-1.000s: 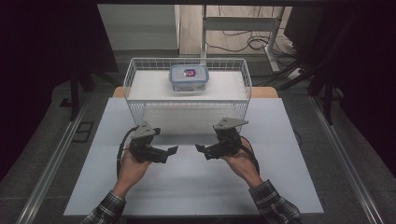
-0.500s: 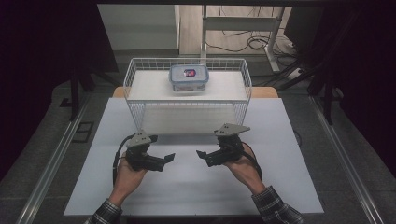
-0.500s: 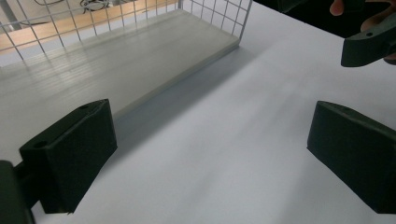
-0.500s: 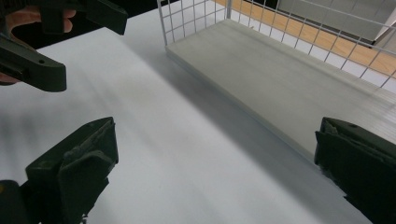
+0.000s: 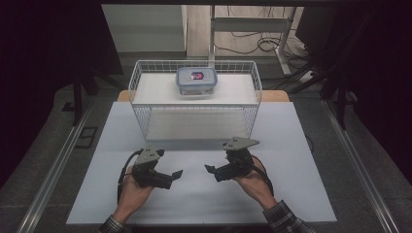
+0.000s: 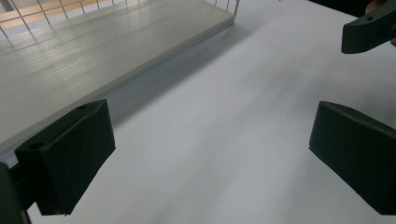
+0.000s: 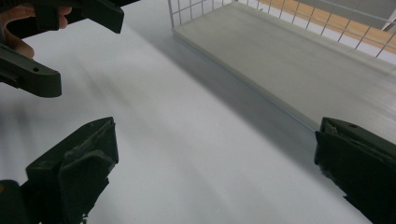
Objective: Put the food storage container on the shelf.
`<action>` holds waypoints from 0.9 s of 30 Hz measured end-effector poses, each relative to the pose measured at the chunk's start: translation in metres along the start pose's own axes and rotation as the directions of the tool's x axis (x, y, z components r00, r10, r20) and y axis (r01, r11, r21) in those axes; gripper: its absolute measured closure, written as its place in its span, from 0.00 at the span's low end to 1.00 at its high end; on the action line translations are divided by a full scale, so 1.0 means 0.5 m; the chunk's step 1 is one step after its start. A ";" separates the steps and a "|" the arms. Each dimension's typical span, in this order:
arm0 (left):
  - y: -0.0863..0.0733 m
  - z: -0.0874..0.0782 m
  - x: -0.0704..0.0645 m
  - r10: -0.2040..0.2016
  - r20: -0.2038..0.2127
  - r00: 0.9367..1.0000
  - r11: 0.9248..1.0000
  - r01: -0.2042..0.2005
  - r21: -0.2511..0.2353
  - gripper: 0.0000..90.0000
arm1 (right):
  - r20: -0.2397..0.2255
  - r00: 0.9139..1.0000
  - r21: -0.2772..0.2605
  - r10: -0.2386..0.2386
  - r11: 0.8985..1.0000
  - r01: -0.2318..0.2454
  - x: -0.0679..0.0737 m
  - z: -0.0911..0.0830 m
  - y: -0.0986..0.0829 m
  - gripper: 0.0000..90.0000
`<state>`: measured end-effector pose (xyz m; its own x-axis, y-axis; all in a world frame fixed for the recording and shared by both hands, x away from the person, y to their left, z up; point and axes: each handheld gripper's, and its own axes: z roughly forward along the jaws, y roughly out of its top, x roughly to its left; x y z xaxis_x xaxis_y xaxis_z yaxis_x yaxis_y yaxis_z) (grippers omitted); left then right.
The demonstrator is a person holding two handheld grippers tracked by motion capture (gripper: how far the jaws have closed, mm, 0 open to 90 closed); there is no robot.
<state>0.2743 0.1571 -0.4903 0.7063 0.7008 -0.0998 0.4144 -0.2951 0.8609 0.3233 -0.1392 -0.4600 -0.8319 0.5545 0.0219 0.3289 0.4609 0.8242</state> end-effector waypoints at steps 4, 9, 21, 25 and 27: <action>-0.010 -0.005 -0.002 0.003 -0.005 1.000 1.000 -0.003 0.001 0.00 | 0.001 1.000 0.012 -0.005 1.000 0.005 0.005 0.000 -0.011 0.00; -0.026 -0.010 -0.003 0.000 -0.008 1.000 1.000 0.000 0.014 0.00 | 0.003 1.000 0.022 -0.007 1.000 0.007 0.008 -0.004 -0.026 0.00; -0.052 -0.031 0.004 -0.017 -0.026 1.000 1.000 0.018 0.024 0.00 | 0.016 1.000 0.036 -0.001 0.999 0.001 0.009 -0.026 -0.058 0.00; -0.061 -0.040 0.005 -0.020 -0.032 0.999 0.999 0.021 0.032 0.00 | 0.017 1.000 0.045 0.004 0.999 -0.004 0.008 -0.031 -0.067 0.00; -0.065 -0.046 0.004 -0.020 -0.038 0.999 0.999 0.021 0.033 0.00 | 0.020 1.000 0.047 0.006 0.999 -0.007 0.008 -0.035 -0.072 0.00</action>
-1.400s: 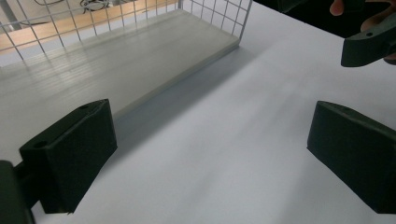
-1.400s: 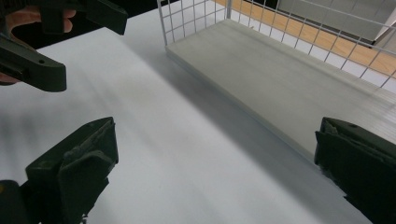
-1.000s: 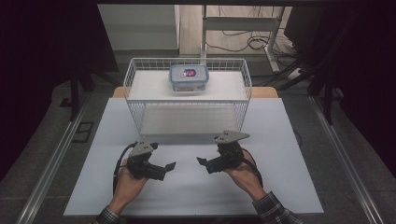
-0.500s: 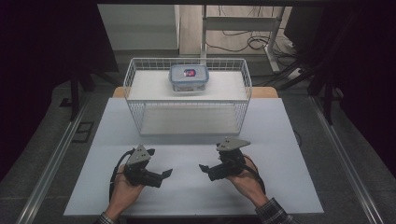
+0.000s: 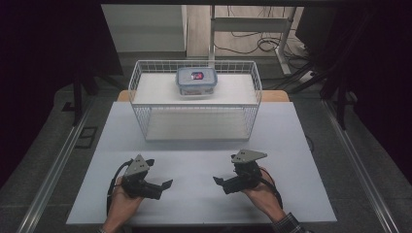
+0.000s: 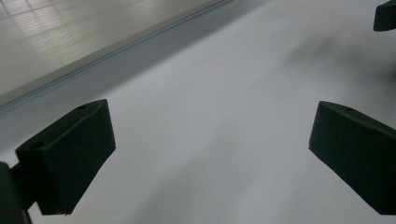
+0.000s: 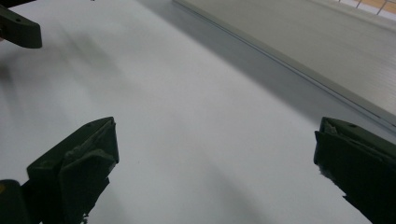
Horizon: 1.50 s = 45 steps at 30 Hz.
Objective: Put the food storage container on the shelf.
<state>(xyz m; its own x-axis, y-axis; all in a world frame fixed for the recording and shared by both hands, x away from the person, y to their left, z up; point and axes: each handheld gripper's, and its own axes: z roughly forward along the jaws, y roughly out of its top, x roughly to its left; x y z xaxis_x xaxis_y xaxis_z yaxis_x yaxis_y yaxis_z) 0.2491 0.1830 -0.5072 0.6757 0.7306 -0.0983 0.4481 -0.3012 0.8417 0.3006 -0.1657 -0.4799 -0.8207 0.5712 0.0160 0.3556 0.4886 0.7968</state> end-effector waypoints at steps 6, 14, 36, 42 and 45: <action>-0.016 -0.015 0.002 -0.009 -0.009 1.000 1.000 0.009 0.009 0.00 | 0.010 1.000 -0.006 0.003 1.000 -0.003 -0.003 -0.014 -0.013 0.00; -0.035 -0.037 0.009 -0.021 -0.026 0.999 1.000 0.021 0.011 0.02 | 0.036 0.999 -0.001 -0.010 1.000 0.010 -0.001 -0.033 -0.031 0.00; -0.080 -0.109 0.015 -0.037 -0.094 0.995 0.999 0.037 0.002 0.03 | 0.102 0.995 -0.018 0.011 1.000 -0.010 -0.015 -0.097 -0.073 0.00; -0.091 -0.124 0.015 -0.042 -0.111 0.993 0.999 0.042 0.003 0.03 | 0.128 0.991 -0.026 0.036 0.999 -0.033 -0.025 -0.120 -0.089 0.00; -0.098 -0.133 0.017 -0.051 -0.119 0.992 0.999 0.051 0.000 0.03 | 0.144 0.988 -0.027 0.045 0.999 -0.042 -0.031 -0.132 -0.100 0.00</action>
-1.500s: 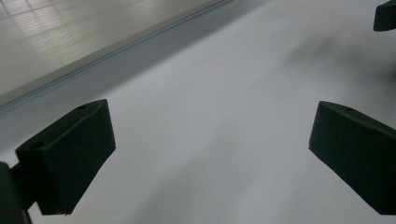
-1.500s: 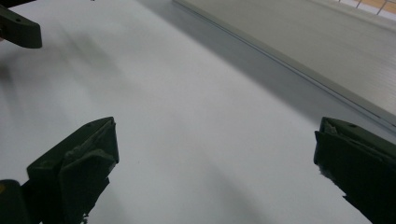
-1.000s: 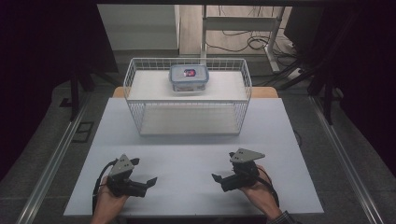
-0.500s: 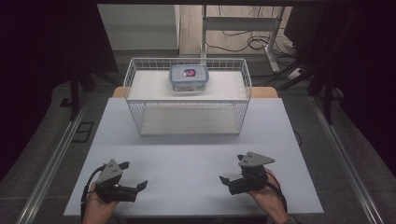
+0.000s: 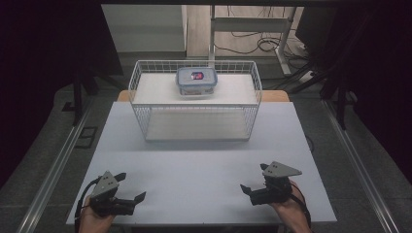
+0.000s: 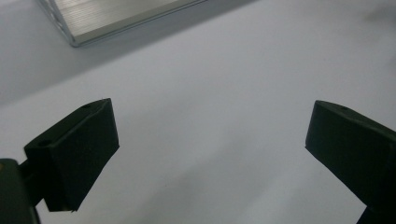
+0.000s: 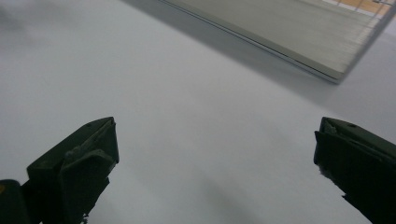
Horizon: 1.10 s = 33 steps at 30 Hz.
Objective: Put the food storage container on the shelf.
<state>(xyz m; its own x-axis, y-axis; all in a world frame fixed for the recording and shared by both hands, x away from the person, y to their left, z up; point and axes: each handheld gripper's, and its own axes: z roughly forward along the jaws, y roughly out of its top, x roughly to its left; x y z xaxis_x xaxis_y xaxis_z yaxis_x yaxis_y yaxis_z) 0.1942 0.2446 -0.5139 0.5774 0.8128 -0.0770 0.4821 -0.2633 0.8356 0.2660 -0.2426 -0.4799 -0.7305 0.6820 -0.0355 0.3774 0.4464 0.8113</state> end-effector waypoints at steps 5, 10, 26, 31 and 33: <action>-0.011 -0.013 0.005 -0.009 -0.014 1.000 1.000 0.009 -0.003 0.03 | 0.021 1.000 0.002 0.019 1.000 -0.020 -0.011 -0.015 -0.015 0.00; -0.023 -0.025 0.008 -0.018 -0.028 0.999 1.000 0.018 -0.001 0.03 | 0.041 0.998 0.002 0.037 0.999 -0.037 -0.020 -0.031 -0.030 0.00; -0.067 -0.053 0.030 -0.069 -0.074 0.995 0.998 0.069 0.003 0.03 | 0.096 0.992 0.032 0.086 0.996 -0.089 -0.033 -0.061 -0.080 0.00; -0.077 -0.054 0.035 -0.087 -0.080 0.993 0.996 0.088 0.017 0.03 | 0.104 0.990 0.051 0.097 0.993 -0.102 -0.034 -0.065 -0.093 0.00; -0.077 -0.055 0.037 -0.094 -0.077 0.993 0.995 0.095 0.015 0.03 | 0.100 0.990 0.062 0.100 0.992 -0.106 -0.034 -0.065 -0.097 0.00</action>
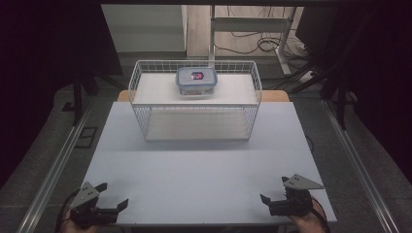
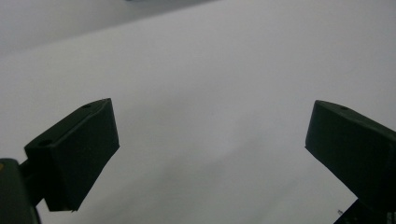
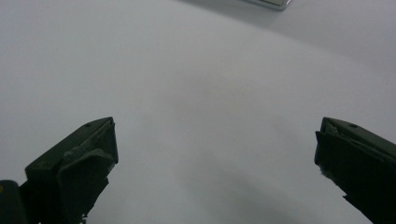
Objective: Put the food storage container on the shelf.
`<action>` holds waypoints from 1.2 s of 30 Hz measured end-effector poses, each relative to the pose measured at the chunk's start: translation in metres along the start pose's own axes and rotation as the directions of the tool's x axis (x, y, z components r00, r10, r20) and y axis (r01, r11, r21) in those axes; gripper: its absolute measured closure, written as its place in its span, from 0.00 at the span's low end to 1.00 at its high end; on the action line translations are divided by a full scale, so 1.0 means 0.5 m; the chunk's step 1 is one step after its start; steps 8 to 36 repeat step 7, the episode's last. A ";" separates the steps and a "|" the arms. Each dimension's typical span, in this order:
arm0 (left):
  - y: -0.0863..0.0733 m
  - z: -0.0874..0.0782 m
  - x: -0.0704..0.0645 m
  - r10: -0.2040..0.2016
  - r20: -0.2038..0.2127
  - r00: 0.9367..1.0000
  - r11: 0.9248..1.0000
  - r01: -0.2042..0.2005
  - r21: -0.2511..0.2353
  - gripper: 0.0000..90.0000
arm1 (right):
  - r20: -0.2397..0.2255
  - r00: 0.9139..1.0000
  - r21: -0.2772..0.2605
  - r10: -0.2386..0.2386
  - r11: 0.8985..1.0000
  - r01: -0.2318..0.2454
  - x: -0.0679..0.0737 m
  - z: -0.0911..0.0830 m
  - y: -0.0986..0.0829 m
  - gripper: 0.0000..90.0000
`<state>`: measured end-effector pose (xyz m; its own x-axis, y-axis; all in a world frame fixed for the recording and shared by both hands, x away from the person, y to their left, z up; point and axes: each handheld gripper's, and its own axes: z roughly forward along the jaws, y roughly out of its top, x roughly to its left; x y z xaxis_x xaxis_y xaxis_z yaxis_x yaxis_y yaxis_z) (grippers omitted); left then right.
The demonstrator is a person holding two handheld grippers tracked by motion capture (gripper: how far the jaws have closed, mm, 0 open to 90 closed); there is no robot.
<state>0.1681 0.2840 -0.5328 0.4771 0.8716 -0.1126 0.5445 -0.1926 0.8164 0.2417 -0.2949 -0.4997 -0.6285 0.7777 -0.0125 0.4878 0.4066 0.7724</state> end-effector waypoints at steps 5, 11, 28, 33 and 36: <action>0.000 0.002 0.007 -0.032 0.005 0.999 0.999 0.032 0.004 0.03 | -0.005 1.000 0.030 0.008 1.000 -0.008 -0.005 0.004 -0.008 0.00; 0.000 0.002 0.007 -0.035 0.005 0.999 0.999 0.035 0.006 0.03 | -0.006 1.000 0.031 0.013 0.999 -0.013 -0.006 0.005 -0.008 0.00; 0.000 0.002 0.007 -0.035 0.005 0.999 0.999 0.035 0.006 0.03 | -0.006 1.000 0.031 0.013 0.999 -0.013 -0.006 0.005 -0.008 0.00; 0.000 0.002 0.007 -0.035 0.005 0.999 0.999 0.035 0.006 0.03 | -0.006 1.000 0.031 0.013 0.999 -0.013 -0.006 0.005 -0.008 0.00; 0.000 0.002 0.007 -0.035 0.005 0.999 0.999 0.035 0.006 0.03 | -0.006 1.000 0.031 0.013 0.999 -0.013 -0.006 0.005 -0.008 0.00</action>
